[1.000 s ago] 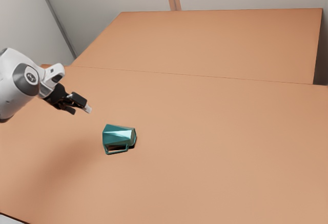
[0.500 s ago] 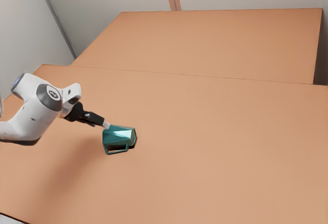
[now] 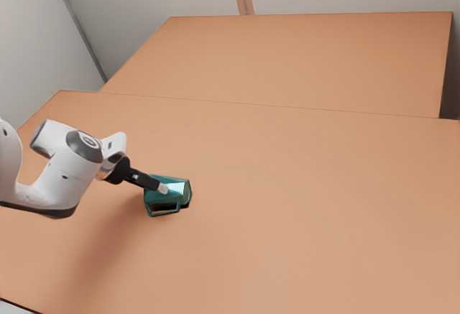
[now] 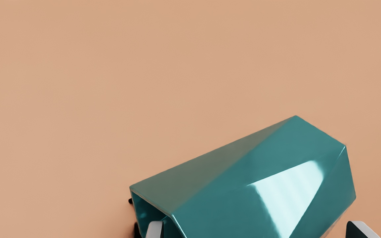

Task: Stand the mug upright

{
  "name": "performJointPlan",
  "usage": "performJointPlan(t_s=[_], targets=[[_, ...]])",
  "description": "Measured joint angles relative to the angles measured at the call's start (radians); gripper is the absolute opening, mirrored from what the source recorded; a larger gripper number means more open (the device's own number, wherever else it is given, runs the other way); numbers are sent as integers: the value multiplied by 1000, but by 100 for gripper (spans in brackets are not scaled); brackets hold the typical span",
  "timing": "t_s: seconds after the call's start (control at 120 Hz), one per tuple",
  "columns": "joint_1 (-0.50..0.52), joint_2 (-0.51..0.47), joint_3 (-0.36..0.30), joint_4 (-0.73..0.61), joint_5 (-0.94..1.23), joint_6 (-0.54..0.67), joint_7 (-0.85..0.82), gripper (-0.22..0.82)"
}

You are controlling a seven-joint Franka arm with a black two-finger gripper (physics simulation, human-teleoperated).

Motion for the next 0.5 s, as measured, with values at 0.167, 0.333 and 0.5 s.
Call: performJointPlan(t_s=[0.167,0.333,0.5], targets=[[-27,8,-3,-3,-39,2,56,58],[-46,-3,-5,-20,-59,4,100,49],[-44,-43,-22,-20,-67,6,133,39]])
